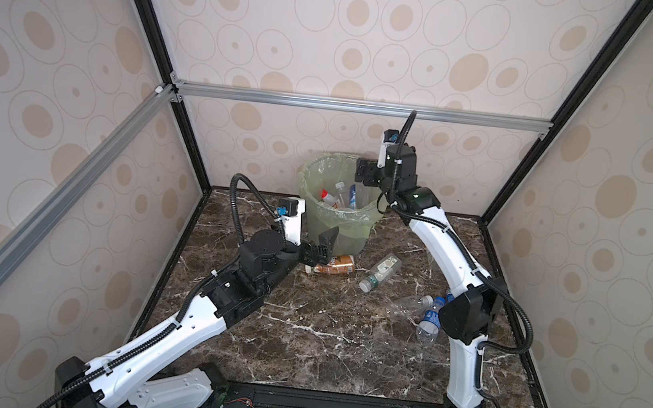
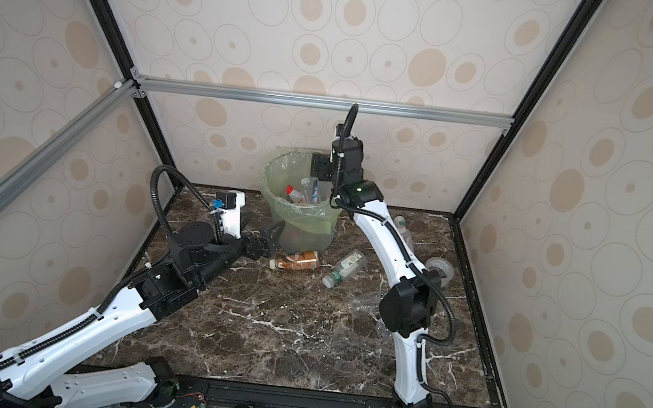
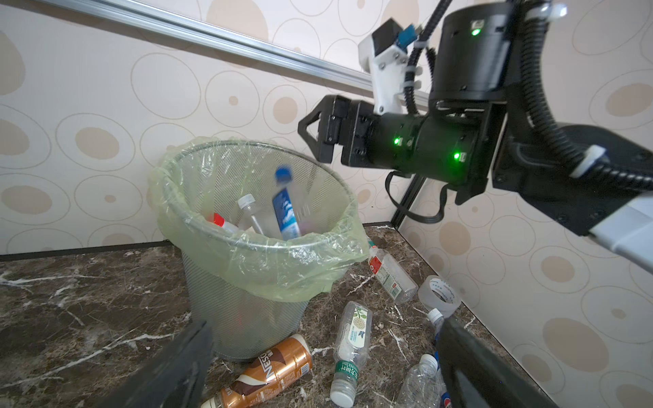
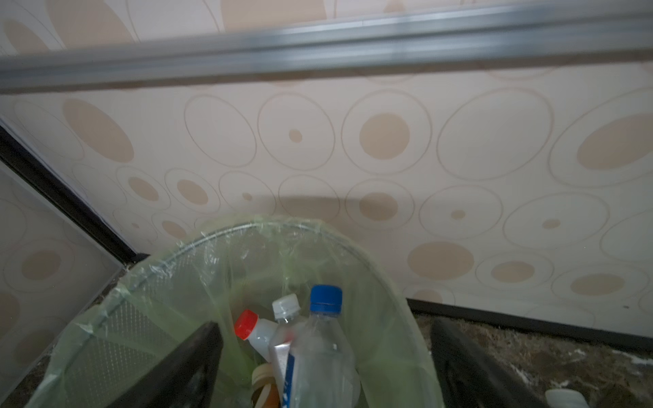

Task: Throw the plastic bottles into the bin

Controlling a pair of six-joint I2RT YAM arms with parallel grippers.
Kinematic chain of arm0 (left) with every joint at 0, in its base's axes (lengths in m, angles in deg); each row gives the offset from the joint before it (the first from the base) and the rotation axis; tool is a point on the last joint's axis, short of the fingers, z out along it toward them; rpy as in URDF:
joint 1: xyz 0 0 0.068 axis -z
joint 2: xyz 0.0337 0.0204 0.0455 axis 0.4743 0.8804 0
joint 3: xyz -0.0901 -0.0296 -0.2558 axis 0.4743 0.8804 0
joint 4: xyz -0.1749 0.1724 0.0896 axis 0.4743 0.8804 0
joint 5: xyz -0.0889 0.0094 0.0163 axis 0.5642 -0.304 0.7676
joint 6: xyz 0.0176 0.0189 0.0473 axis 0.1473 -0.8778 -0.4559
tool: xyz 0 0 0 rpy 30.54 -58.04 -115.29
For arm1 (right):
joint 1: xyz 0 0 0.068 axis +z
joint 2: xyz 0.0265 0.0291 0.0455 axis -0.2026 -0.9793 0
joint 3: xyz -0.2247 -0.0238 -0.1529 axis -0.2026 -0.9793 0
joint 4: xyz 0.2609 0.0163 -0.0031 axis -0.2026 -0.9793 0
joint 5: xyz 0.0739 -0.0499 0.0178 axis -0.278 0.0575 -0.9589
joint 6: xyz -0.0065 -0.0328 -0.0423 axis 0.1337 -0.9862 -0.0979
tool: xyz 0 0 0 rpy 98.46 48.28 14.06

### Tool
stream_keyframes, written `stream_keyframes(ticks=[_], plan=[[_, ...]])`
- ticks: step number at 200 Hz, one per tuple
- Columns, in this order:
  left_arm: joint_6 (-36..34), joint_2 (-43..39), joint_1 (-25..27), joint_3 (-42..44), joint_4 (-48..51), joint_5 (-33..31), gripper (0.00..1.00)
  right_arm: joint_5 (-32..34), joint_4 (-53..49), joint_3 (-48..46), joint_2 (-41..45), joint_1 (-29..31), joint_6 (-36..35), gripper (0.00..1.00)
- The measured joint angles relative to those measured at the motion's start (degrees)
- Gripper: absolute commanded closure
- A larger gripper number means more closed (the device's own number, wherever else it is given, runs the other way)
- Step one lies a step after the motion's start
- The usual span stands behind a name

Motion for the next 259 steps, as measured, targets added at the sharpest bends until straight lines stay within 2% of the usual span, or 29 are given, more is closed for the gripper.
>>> stream_keyframes(ticks=[65, 115, 155, 192, 227, 259], plan=[[1.9, -0.1, -0.8, 1.3, 0.2, 1.6, 0.01, 0.1, 0.9, -1.4, 11.1, 0.3, -0.9, 0.00], [3.1, -0.9, -1.1, 2.4, 1.2, 2.0, 0.01, 0.1, 2.1, -5.4, 15.0, 0.3, -1.3, 0.00], [5.8, -0.9, -2.2, 5.6, 1.8, 3.1, 0.01, 0.1, 2.4, -17.5, 20.5, 0.2, -2.1, 0.00], [9.7, -0.3, -3.7, 10.3, 2.6, 5.4, 0.01, -0.4, 3.1, -31.3, 30.4, -0.9, -2.4, 0.00], [13.9, 2.1, -8.0, 14.3, 1.1, 10.5, 0.01, -1.1, 3.6, -44.3, 40.2, -3.5, -1.6, 0.00], [17.6, 5.6, -10.1, 18.3, -1.1, 15.1, 0.01, -2.4, 3.8, -55.6, 44.3, -4.4, 0.3, 0.00]])
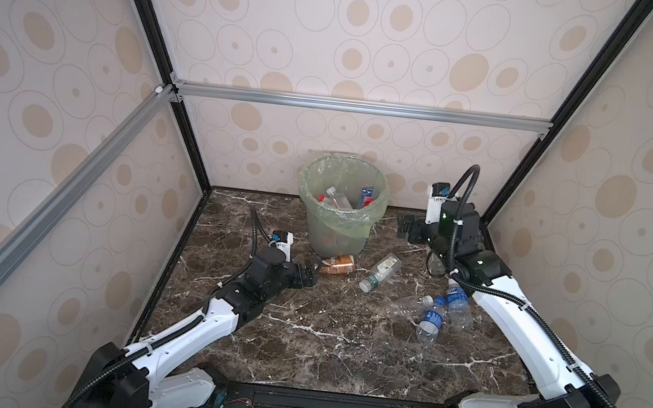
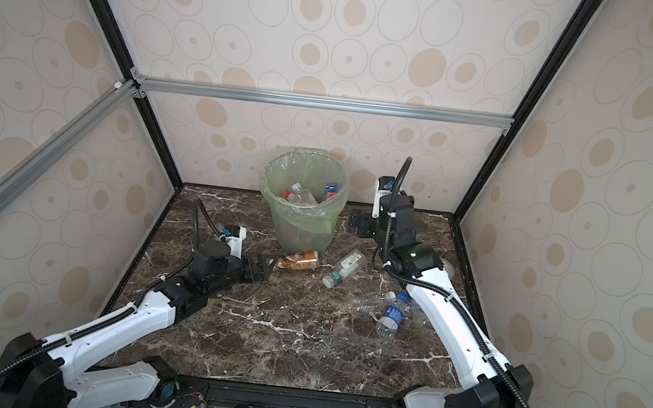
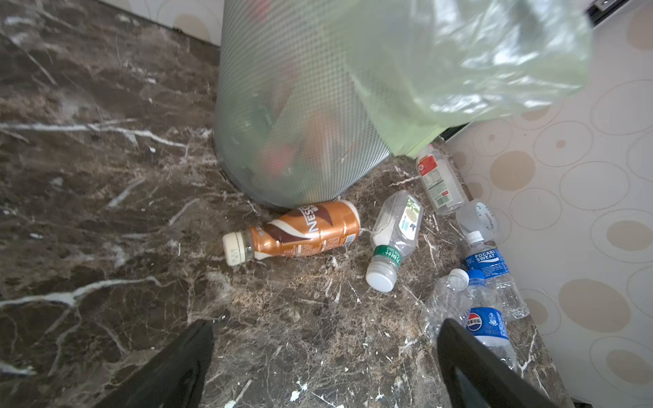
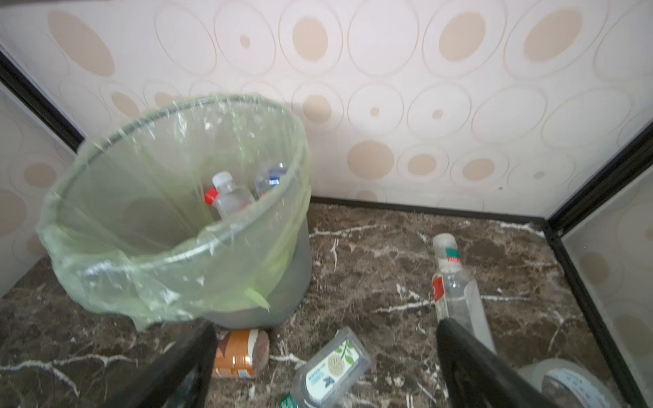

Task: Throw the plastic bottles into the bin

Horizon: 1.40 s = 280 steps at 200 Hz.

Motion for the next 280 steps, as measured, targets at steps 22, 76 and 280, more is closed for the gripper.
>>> stream_keyframes(ticks=[22, 76, 280], plan=[[1.9, 3.0, -0.2, 1.0, -2.3, 3.1, 0.01, -2.2, -0.1, -7.1, 0.3, -0.3, 2.3, 0.00], [4.5, 5.9, -0.2, 2.7, -5.9, 6.6, 0.01, -5.6, 0.1, -12.3, -5.8, -2.6, 8.3, 0.00], [5.2, 8.1, 0.0, 4.0, -7.2, 6.6, 0.01, -22.3, 2.9, 1.4, -34.1, -9.6, 10.6, 0.00]])
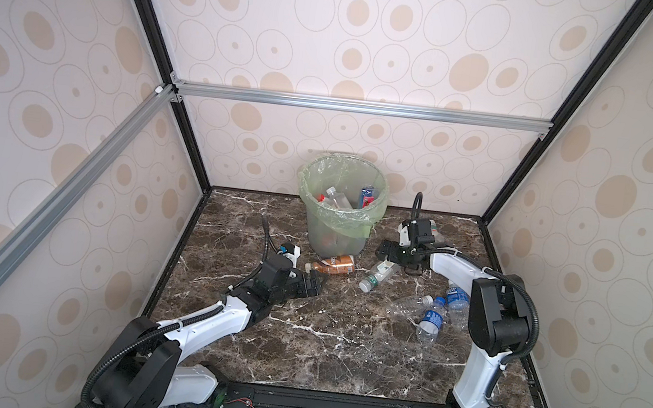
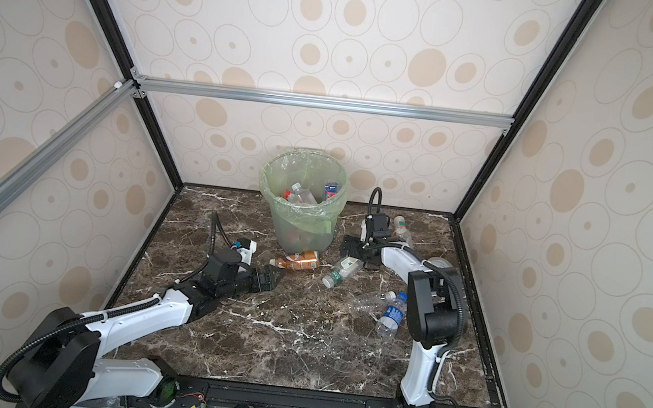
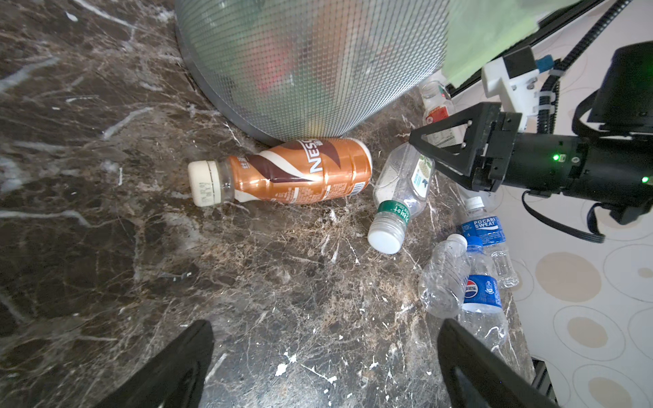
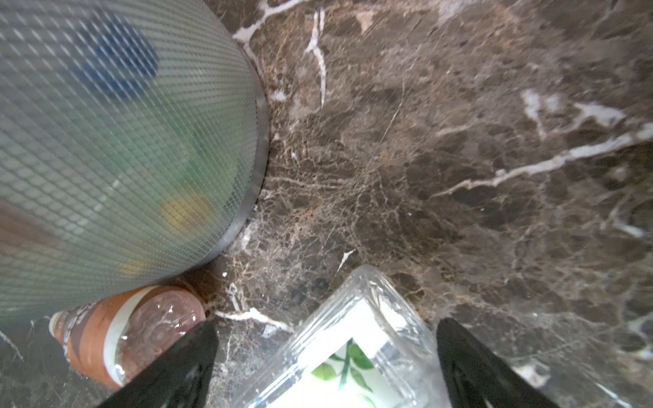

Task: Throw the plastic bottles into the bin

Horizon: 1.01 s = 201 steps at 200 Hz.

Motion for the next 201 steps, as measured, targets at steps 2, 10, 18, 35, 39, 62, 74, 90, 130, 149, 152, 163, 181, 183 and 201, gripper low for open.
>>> stream_keyframes(ticks=[2, 10, 18, 35, 39, 62, 74, 90, 130, 149, 152, 163, 181, 183, 201], plan=[[0.0, 0.1, 0.0, 0.0, 0.0, 0.0, 0.01, -0.2, 0.1, -0.2, 0.0, 0.0, 0.0, 0.00], [0.0, 0.5, 0.0, 0.0, -0.1, 0.0, 0.01, -1.0, 0.5, -1.0, 0.0, 0.0, 0.0, 0.00], [0.0, 0.9, 0.0, 0.0, -0.2, 0.1, 0.01, -1.7, 1.0, -2.0, 0.0, 0.0, 0.2, 0.00], [0.0, 1.6, 0.0, 0.0, -0.5, 0.3, 0.01, -3.1, 2.0, -4.0, 0.0, 0.1, 0.5, 0.00], [0.0, 1.7, 0.0, 0.0, -0.5, 0.4, 0.01, -3.6, 2.2, -4.5, 0.0, 0.2, 0.7, 0.00], [0.0, 2.3, 0.0, -0.1, -0.9, 0.5, 0.01, -5.0, 3.0, -6.1, 0.3, 0.6, 0.9, 0.00], [0.0, 2.6, 0.0, -0.2, -1.1, 0.6, 0.01, -5.3, 3.1, -6.5, 0.7, 1.3, 0.9, 0.00], [0.0, 2.9, 0.0, -0.3, -1.2, 0.8, 0.01, -5.7, 3.2, -6.6, 0.9, 2.7, 0.8, 0.00], [0.0, 3.1, 0.0, -0.3, -1.2, 0.9, 0.01, -6.7, 3.6, -7.4, 1.7, 5.1, 0.6, 0.00], [0.0, 3.1, 0.1, -0.3, -1.2, 0.9, 0.01, -6.9, 3.8, -7.4, 1.8, 5.6, 0.6, 0.00], [0.0, 3.1, 0.1, -0.3, -1.2, 0.9, 0.01, -7.0, 3.8, -7.4, 1.8, 5.6, 0.6, 0.00], [0.0, 3.1, 0.1, -0.3, -1.2, 0.9, 0.01, -6.9, 3.9, -7.4, 1.8, 5.9, 0.6, 0.00], [0.0, 3.1, 0.1, -0.3, -1.2, 0.9, 0.01, -6.9, 4.3, -7.8, 1.9, 7.0, 0.8, 0.00], [0.0, 3.1, 0.1, -0.3, -1.2, 0.9, 0.01, -6.9, 4.3, -7.8, 1.9, 7.1, 0.8, 0.00], [0.0, 3.1, 0.1, -0.3, -1.2, 0.8, 0.01, -7.0, 4.3, -8.4, 2.2, 9.0, 1.4, 0.00]])
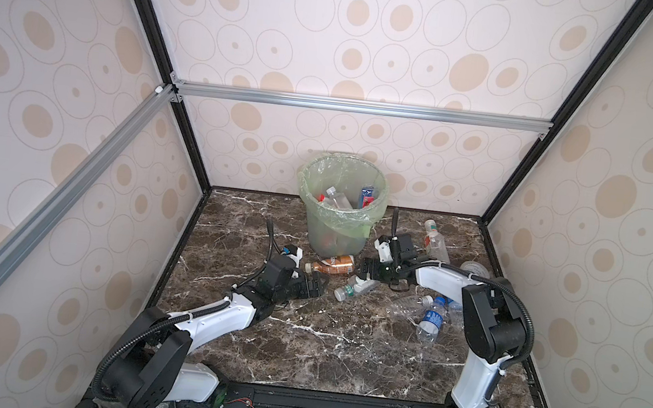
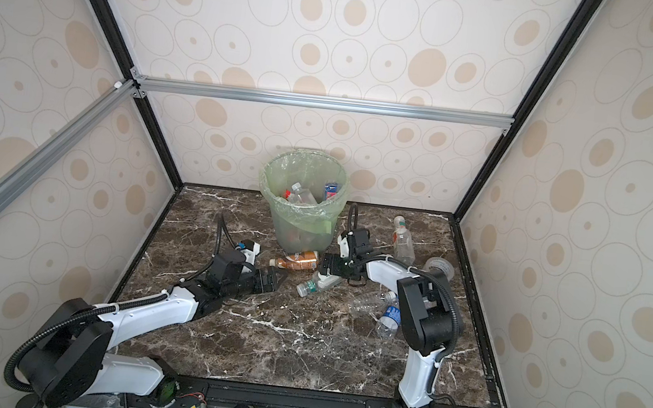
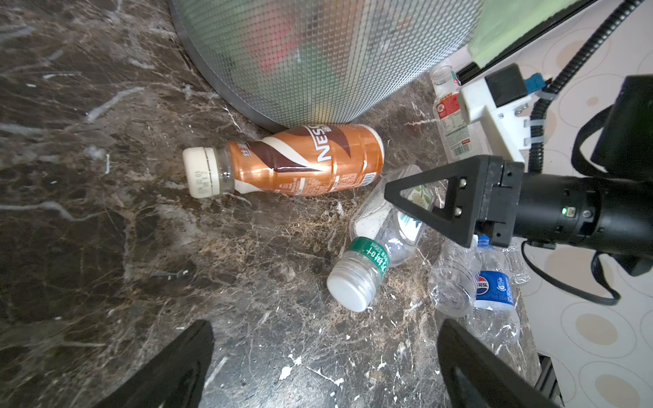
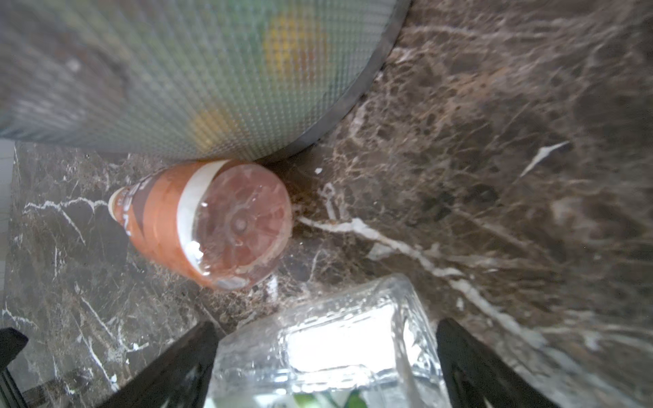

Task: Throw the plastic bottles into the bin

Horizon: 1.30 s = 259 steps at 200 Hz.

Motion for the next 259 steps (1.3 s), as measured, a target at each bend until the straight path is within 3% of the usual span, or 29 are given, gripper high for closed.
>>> stream_keyframes(ticks=[81, 165, 204, 259], plan=[[-2.4, 1.4, 2.9, -0.3, 0.5, -1.4, 0.01, -1.2, 0.9, -2.6, 5.3, 2.2, 3.1, 0.00], [-14.6, 11.2, 13.8, -10.1, 6.4, -13.4, 0.01, 0.3, -1.5, -6.4, 15.5, -4.9, 3.1, 0.00], [-19.4, 17.5, 15.5, -14.4, 9.2, -18.6, 0.09, 0.3, -1.8, -10.2, 20.1, -9.2, 3.1, 0.00], [-22.6, 23.4, 17.6, -17.5, 10.5, -19.7, 0.23, -0.2, -1.7, -12.7, 21.2, -12.0, 3.1, 0.00]])
